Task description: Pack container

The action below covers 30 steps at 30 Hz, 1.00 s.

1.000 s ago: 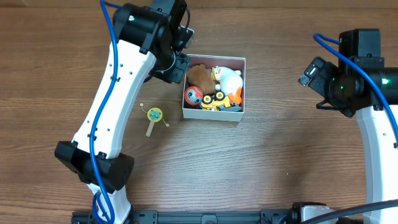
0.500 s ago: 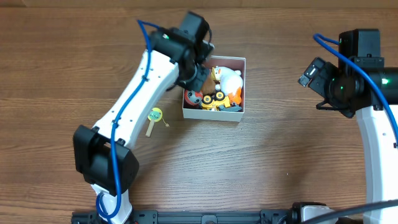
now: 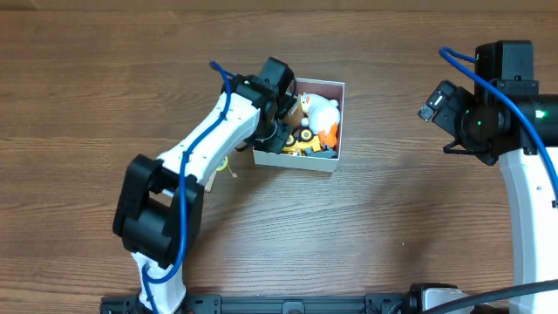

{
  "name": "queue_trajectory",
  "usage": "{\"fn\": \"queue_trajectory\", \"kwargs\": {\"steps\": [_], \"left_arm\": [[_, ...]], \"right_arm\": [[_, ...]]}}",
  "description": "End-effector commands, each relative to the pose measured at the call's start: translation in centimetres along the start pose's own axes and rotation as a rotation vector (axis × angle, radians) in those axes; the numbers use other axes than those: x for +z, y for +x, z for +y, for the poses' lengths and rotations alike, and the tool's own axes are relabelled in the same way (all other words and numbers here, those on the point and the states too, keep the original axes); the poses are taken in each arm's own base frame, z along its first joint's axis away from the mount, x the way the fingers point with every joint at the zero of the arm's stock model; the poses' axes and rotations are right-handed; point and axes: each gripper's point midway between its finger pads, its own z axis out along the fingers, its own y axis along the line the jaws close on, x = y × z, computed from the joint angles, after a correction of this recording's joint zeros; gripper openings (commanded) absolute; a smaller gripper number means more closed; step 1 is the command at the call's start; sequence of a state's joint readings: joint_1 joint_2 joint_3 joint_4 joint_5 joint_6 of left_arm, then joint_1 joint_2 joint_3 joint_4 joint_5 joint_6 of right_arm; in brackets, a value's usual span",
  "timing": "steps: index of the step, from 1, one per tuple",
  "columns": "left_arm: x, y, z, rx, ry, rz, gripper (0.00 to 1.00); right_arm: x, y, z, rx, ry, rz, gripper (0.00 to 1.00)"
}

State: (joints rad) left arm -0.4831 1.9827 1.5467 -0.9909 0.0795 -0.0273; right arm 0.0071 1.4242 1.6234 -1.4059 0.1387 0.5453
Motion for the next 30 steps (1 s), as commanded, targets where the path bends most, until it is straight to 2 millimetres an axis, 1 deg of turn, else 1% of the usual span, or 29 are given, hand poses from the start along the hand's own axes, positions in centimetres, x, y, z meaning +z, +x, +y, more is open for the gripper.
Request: {"fn": "queue_trajectory", "kwargs": {"steps": [1, 3, 4, 6, 7, 8, 9, 10, 11, 12, 13, 14, 15, 17, 18, 19, 20, 21, 22, 23, 24, 25, 26, 27, 28, 30], "left_arm": [[0.5, 0.5, 0.3, -0.041, -0.004, 0.037, 0.04], [-0.7, 0.2, 0.1, -0.048, 0.001, 0.036, 0.04], [-2.1, -0.3, 0.0, -0.049, 0.001, 0.024, 0.04], [-5.4, -1.5, -0.3, -0.045, 0.003, -0.023, 0.04], [-7.7, -2.1, -0.5, -0.042, 0.004, -0.058, 0.04], [-9.5, -2.5, -0.5, -0.046, 0.000, -0.087, 0.04], [-11.7, -2.9, -0.5, -0.055, -0.010, -0.126, 0.13], [-14.0, -3.0, -0.4, -0.064, -0.025, -0.165, 0.32], [-16.0, -2.8, 0.0, -0.083, -0.050, -0.192, 0.38], [-17.1, -2.3, 0.4, -0.100, -0.076, -0.202, 0.43], [-18.1, -1.6, 1.1, -0.129, -0.110, -0.203, 0.45], [-19.1, 0.0, 2.4, -0.180, -0.161, -0.181, 0.45], [-19.3, 1.1, 3.1, -0.203, -0.188, -0.151, 0.41], [-19.4, 3.8, 4.9, -0.247, -0.247, -0.052, 0.36], [-19.1, 4.9, 5.6, -0.258, -0.261, -0.003, 0.38], [-18.7, 5.6, 6.0, -0.263, -0.264, 0.030, 0.41], [-17.6, 6.4, 6.4, -0.254, -0.267, 0.078, 0.43], [-16.7, 6.8, 6.6, -0.250, -0.268, 0.102, 0.44], [-14.1, 7.7, 6.8, -0.249, -0.266, 0.156, 0.40], [-13.0, 8.1, 6.8, -0.250, -0.261, 0.177, 0.39], [-11.6, 8.6, 6.9, -0.253, -0.256, 0.199, 0.40], [-10.3, 9.0, 7.0, -0.256, -0.252, 0.214, 0.44], [-8.6, 9.7, 7.2, -0.266, -0.241, 0.234, 0.48], [-7.4, 10.2, 7.4, -0.276, -0.233, 0.246, 0.50], [-6.0, 10.8, 7.7, -0.284, -0.221, 0.257, 0.51], [-4.1, 11.4, 8.0, -0.284, -0.185, 0.258, 0.52]], "right_arm": [[-0.2, -0.4, -0.2, 0.000, 0.008, -0.021, 1.00], [-0.3, -0.4, -0.3, 0.000, 0.010, -0.019, 1.00], [-0.2, -0.3, -0.3, -0.001, 0.011, -0.018, 1.00], [-0.2, -0.3, -0.3, -0.001, 0.011, -0.018, 1.00], [-0.3, -0.3, -0.3, -0.001, 0.011, -0.018, 1.00], [-0.2, -0.3, -0.3, -0.001, 0.011, -0.018, 1.00], [-0.2, -0.3, -0.3, -0.001, 0.011, -0.018, 1.00], [-0.2, -0.3, -0.3, -0.001, 0.011, -0.018, 1.00], [-0.2, -0.3, -0.3, -0.001, 0.011, -0.018, 1.00], [-0.2, -0.3, -0.3, -0.001, 0.011, -0.018, 1.00], [-0.2, -0.3, -0.3, -0.001, 0.011, -0.018, 1.00], [-0.2, -0.3, -0.3, -0.001, 0.011, -0.018, 1.00], [-0.3, -0.4, -0.3, -0.001, 0.011, -0.019, 1.00], [-0.2, -0.4, -0.2, 0.000, 0.010, -0.020, 1.00], [-0.2, -0.4, -0.2, 0.000, 0.009, -0.021, 1.00], [-0.2, -0.4, -0.2, 0.000, 0.008, -0.022, 1.00], [-0.2, -0.4, -0.2, 0.000, 0.008, -0.022, 1.00], [-0.2, -0.4, -0.2, 0.000, 0.008, -0.022, 1.00], [-0.2, -0.4, -0.2, 0.000, 0.010, -0.020, 1.00], [-0.2, -0.4, -0.3, -0.001, 0.011, -0.019, 1.00], [-0.2, -0.3, -0.3, -0.001, 0.012, -0.018, 1.00], [-0.2, -0.3, -0.3, -0.001, 0.013, -0.016, 1.00], [-0.2, -0.3, -0.3, -0.001, 0.013, -0.016, 1.00], [-0.2, -0.3, -0.3, -0.001, 0.013, -0.016, 1.00], [-0.2, -0.3, -0.3, -0.001, 0.013, -0.015, 1.00], [-0.2, -0.3, -0.3, -0.001, 0.013, -0.015, 1.00]]}}
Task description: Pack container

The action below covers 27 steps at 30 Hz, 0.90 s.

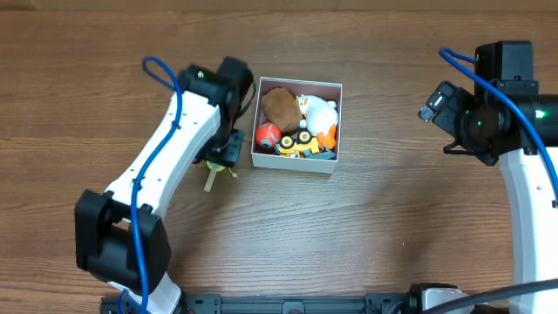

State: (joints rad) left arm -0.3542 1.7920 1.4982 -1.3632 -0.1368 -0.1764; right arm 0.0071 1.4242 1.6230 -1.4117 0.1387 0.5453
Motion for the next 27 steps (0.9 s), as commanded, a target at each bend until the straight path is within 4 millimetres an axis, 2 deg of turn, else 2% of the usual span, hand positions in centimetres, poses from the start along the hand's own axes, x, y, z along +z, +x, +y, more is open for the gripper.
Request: {"fn": "queue_trajectory", "kwargs": {"steps": [1, 3, 6, 10, 13, 15, 17, 21, 23, 25, 26, 27], "left_arm": [[4.3, 1.1, 0.1, 0.003, 0.074, 0.052, 0.51], [5.8, 0.7, -0.1, 0.019, 0.126, 0.031, 0.53], [7.9, 0.2, 0.3, 0.058, 0.142, -0.012, 0.61], [10.2, 0.6, 0.0, 0.071, 0.147, -0.026, 0.60], [11.3, 1.3, 0.1, 0.070, 0.137, -0.018, 0.49], [11.8, 1.4, 0.0, 0.067, 0.137, -0.025, 0.47], [12.3, 1.3, 0.0, 0.065, 0.137, -0.039, 0.40], [12.9, 1.5, -0.1, 0.046, 0.140, -0.041, 0.21], [12.9, 1.5, -0.1, 0.046, 0.140, -0.041, 0.04], [12.7, 1.5, -0.1, 0.042, 0.141, -0.040, 0.04], [12.2, 1.2, 0.0, 0.018, 0.140, -0.038, 0.04], [10.9, 0.5, 0.1, -0.020, 0.142, -0.038, 0.04]], "right_arm": [[-0.3, -0.4, -0.3, -0.001, 0.010, -0.020, 1.00], [-0.2, -0.4, -0.2, 0.000, 0.010, -0.020, 1.00], [-0.3, -0.4, -0.2, 0.000, 0.009, -0.021, 1.00], [-0.3, -0.5, -0.2, 0.001, 0.006, -0.025, 1.00], [-0.3, -0.6, -0.1, 0.001, 0.005, -0.027, 1.00], [-0.3, -0.6, -0.1, 0.001, 0.005, -0.027, 1.00], [-0.3, -0.5, -0.1, 0.001, 0.005, -0.026, 1.00], [-0.3, -0.4, -0.2, 0.000, 0.009, -0.021, 1.00], [-0.3, -0.4, -0.2, 0.000, 0.009, -0.021, 1.00], [-0.2, -0.4, -0.3, 0.000, 0.010, -0.020, 1.00], [-0.2, -0.4, -0.3, 0.000, 0.010, -0.020, 1.00], [-0.2, -0.4, -0.3, 0.000, 0.010, -0.019, 1.00]]}}
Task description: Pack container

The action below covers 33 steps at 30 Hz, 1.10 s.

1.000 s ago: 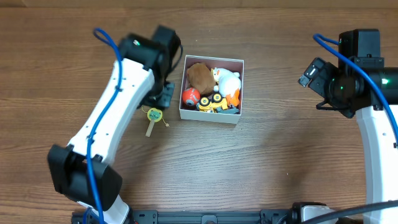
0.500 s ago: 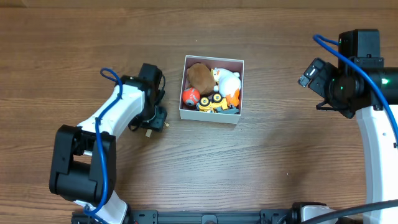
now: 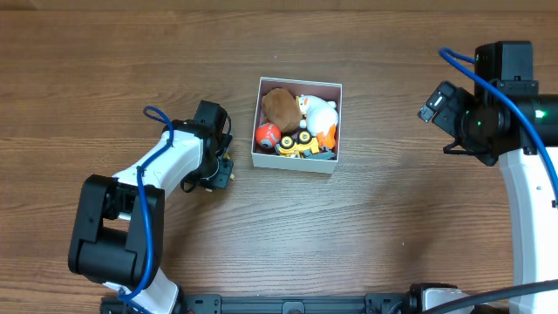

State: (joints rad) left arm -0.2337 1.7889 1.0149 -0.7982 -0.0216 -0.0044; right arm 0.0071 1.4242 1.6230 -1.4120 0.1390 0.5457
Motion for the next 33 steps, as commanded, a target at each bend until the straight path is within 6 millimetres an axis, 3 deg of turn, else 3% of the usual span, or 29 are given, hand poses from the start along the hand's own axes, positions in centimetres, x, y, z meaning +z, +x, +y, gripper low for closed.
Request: {"fn": "queue_trajectory", "kwargs": {"steps": [1, 4, 7, 9, 12, 14, 16, 21, 24, 28, 29, 30, 33], "left_arm": [[-2.0, -0.8, 0.0, -0.080, 0.014, 0.021, 0.04], [-7.4, -3.3, 0.1, -0.092, 0.015, -0.009, 0.04], [-14.4, -6.7, -0.1, -0.089, 0.025, -0.124, 0.04], [-19.0, -9.0, -1.7, -0.058, 0.073, -0.241, 0.04], [-22.7, -11.4, -5.8, 0.001, 0.165, -0.377, 0.04], [-22.9, -12.3, -8.2, 0.014, 0.188, -0.417, 0.04], [-21.8, -13.2, -10.7, 0.017, 0.211, -0.428, 0.04], [-15.5, -14.8, -17.1, 0.054, 0.257, -0.351, 0.04], [-12.5, -15.1, -19.1, 0.057, 0.263, -0.305, 0.06], [-10.0, -15.6, -19.7, 0.011, 0.266, -0.270, 0.31], [-10.0, -15.8, -19.8, 0.011, 0.268, -0.278, 0.49], [-10.1, -16.0, -19.8, 0.011, 0.272, -0.288, 0.60], [-12.5, -16.8, -19.3, 0.004, 0.284, -0.331, 0.65]], "right_arm": [[-0.2, -0.4, -0.3, 0.000, 0.010, -0.019, 1.00], [-0.2, -0.4, -0.3, 0.000, 0.010, -0.019, 1.00], [-0.3, -0.4, -0.3, -0.001, 0.010, -0.019, 1.00], [-0.3, -0.4, -0.2, 0.000, 0.008, -0.021, 1.00], [-0.3, -0.5, -0.2, 0.001, 0.007, -0.024, 1.00], [-0.3, -0.5, -0.2, 0.001, 0.007, -0.023, 1.00], [-0.3, -0.4, -0.2, 0.000, 0.009, -0.021, 1.00], [-0.2, -0.3, -0.3, 0.000, 0.011, -0.016, 1.00], [-0.2, -0.2, -0.3, -0.001, 0.013, -0.014, 1.00], [-0.2, -0.1, -0.4, -0.001, 0.016, -0.010, 1.00], [-0.3, -0.1, -0.4, -0.002, 0.017, -0.009, 1.00], [-0.2, -0.1, -0.5, -0.002, 0.018, -0.007, 1.00], [-0.2, 0.0, -0.5, -0.003, 0.020, -0.004, 1.00]]}}
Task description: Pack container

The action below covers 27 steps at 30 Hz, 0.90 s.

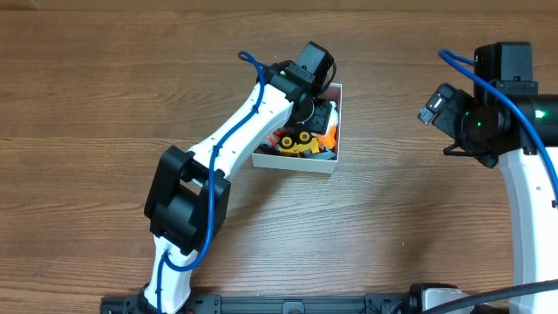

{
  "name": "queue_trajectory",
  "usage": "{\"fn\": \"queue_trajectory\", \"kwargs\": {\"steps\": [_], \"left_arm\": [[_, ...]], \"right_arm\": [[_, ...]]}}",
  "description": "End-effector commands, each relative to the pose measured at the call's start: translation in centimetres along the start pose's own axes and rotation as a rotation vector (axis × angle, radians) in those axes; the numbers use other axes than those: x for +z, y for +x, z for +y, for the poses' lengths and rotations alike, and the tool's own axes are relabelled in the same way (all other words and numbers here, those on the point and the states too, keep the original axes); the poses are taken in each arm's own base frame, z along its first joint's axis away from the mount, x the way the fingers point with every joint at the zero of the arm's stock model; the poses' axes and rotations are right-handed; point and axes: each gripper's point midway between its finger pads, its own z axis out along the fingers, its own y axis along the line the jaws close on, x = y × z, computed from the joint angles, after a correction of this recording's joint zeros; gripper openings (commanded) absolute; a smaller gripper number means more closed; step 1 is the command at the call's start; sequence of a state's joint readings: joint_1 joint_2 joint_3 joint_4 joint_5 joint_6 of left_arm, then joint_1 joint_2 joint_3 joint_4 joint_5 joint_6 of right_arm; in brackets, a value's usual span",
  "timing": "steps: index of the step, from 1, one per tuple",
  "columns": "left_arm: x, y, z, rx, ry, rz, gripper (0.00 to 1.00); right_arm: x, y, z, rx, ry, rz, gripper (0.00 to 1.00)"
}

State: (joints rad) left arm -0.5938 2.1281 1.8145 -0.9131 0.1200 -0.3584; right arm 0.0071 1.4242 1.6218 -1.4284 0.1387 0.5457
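A white box stands at the middle of the wooden table. Inside it I see a yellow toy car and an orange piece; whatever else it holds lies under my left arm. My left gripper hangs over the box's far right part, its fingers hidden from above, so I cannot tell whether it holds anything. My right gripper hovers far to the right of the box, and its jaws are too small to read.
The left arm stretches diagonally from the front left up to the box. The right arm's white link runs down the right edge. Bare wooden table lies between box and right arm.
My left gripper was down on the table left of the box, over a small yellowish item. Now it is over the box, and that item no longer shows on the table. The right arm is unchanged.
First my left gripper was over the box's left side, with a small yellowish item on the table by the arm. Then it was just left of the box, then low over that item. Now it is over the box and the item's spot is bare.
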Motion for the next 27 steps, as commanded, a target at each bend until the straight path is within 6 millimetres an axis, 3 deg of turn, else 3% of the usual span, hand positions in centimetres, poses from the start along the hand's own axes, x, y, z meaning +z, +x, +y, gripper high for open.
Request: {"fn": "queue_trajectory", "kwargs": {"steps": [1, 4, 6, 9, 13, 16, 18, 21, 23, 27], "left_arm": [[-3.6, -1.8, -0.3, -0.020, 0.028, -0.061, 0.66], [-8.4, -2.4, 0.2, 0.002, 0.017, -0.091, 0.73], [-12.6, -2.4, 1.7, -0.005, -0.028, -0.120, 1.00], [-19.1, -1.2, 5.9, -0.073, -0.148, -0.166, 1.00], [-25.8, 1.6, 11.5, -0.202, -0.227, -0.214, 1.00], [-31.2, 5.1, 15.7, -0.331, -0.281, -0.267, 1.00], [-34.2, 7.4, 18.0, -0.406, -0.347, -0.313, 1.00], [-37.2, 9.8, 20.0, -0.482, -0.411, -0.374, 1.00], [-38.1, 10.8, 20.3, -0.506, -0.421, -0.388, 1.00], [-37.9, 11.3, 20.2, -0.513, -0.420, -0.364, 1.00]], "right_arm": [[-0.3, -0.3, -0.3, -0.001, 0.012, -0.017, 1.00], [-0.3, -0.3, -0.3, -0.001, 0.011, -0.018, 1.00], [-0.3, -0.4, -0.3, -0.001, 0.010, -0.020, 1.00], [-0.3, -0.4, -0.2, -0.032, 0.006, -0.018, 1.00], [-0.5, -0.2, 0.5, -0.139, -0.033, -0.015, 1.00], [-2.9, 0.6, 2.9, -0.262, -0.221, -0.033, 1.00], [-6.2, 0.7, 4.2, -0.312, -0.354, -0.123, 1.00], [-10.8, 0.4, 3.9, -0.312, -0.443, -0.283, 1.00], [-13.0, 0.6, 3.5, -0.311, -0.475, -0.352, 1.00], [-14.6, 1.1, 2.9, -0.311, -0.496, -0.397, 1.00]]}}
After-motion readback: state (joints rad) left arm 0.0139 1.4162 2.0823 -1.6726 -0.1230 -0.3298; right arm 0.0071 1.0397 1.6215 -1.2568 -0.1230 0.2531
